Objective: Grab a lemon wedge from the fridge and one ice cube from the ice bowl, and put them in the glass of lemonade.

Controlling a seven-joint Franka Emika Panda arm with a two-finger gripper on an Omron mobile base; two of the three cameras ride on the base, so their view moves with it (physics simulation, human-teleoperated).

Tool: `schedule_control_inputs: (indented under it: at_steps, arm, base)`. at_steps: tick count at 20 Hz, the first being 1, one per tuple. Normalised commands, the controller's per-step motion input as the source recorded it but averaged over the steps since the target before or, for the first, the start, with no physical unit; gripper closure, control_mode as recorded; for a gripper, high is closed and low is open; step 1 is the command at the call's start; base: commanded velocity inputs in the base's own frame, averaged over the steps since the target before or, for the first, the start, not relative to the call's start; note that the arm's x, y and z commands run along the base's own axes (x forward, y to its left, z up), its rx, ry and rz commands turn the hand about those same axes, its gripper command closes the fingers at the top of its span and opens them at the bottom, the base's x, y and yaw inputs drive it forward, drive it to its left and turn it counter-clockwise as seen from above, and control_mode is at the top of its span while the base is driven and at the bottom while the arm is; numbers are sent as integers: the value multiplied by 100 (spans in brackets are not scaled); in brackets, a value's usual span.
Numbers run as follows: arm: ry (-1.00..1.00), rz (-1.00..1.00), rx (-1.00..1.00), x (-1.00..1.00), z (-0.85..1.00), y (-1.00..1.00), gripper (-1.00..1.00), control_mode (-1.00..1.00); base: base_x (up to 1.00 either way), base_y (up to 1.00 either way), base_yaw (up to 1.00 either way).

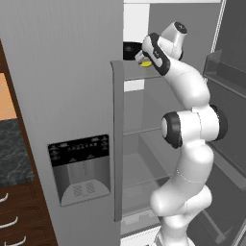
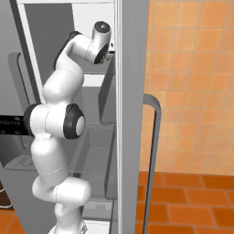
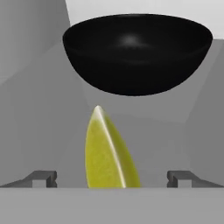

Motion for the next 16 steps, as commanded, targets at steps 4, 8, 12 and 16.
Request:
schedule_control_inputs:
  at_steps: [4,8,12,16]
  arm:
    - [8,2,0,32,-3,9,-100,-100]
    - [4,1,0,5,-19,16,-100,-100]
    - [2,1,0,0,-12,14,-100,-100]
    - [1,1,0,0,0,11,-100,-100]
  base:
    - [0,0,0]
    - [0,0,0]
    - [0,0,0]
    - [0,0,0]
